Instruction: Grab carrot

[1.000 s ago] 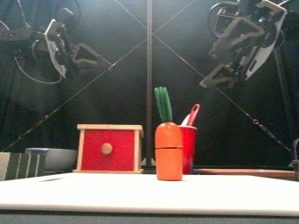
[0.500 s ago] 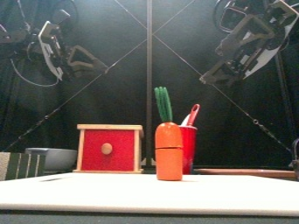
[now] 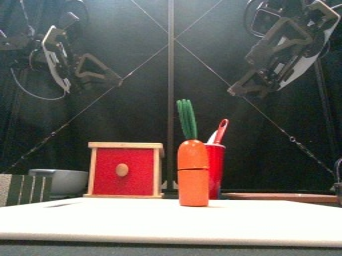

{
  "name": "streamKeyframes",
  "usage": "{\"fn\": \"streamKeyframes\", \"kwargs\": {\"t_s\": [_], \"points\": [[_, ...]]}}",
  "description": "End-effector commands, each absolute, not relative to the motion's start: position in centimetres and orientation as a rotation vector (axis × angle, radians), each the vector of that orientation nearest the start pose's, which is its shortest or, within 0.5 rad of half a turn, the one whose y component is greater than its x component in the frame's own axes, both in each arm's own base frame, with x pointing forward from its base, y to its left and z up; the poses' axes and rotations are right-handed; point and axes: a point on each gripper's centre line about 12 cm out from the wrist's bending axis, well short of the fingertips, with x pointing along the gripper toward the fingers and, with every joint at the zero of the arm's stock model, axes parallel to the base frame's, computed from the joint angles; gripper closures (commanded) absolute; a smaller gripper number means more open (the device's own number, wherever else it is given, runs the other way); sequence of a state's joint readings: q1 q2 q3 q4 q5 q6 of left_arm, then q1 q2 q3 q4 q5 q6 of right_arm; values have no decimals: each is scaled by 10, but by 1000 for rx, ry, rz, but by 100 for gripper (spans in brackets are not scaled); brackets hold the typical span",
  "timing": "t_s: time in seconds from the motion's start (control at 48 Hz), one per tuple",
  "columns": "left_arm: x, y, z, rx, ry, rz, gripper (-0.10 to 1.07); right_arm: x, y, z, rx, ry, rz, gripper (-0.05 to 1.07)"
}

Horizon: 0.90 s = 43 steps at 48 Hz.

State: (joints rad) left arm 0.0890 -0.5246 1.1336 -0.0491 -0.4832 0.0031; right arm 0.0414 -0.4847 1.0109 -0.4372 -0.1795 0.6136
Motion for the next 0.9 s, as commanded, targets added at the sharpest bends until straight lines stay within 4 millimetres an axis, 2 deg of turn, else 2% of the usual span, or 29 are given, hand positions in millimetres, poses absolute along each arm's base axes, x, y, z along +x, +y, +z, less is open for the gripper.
{"fn": "streamKeyframes", "kwargs": {"t_s": [0.0,0.604,0.875], "points": [[267,27,239,-40,93,117,89,283,20,240,183,331,88,0],[266,27,236,-41,104,115,89,283,19,234,189,351,78,0],[264,22,231,-43,109,99,89,292,17,254,129,278,102,0]]}}
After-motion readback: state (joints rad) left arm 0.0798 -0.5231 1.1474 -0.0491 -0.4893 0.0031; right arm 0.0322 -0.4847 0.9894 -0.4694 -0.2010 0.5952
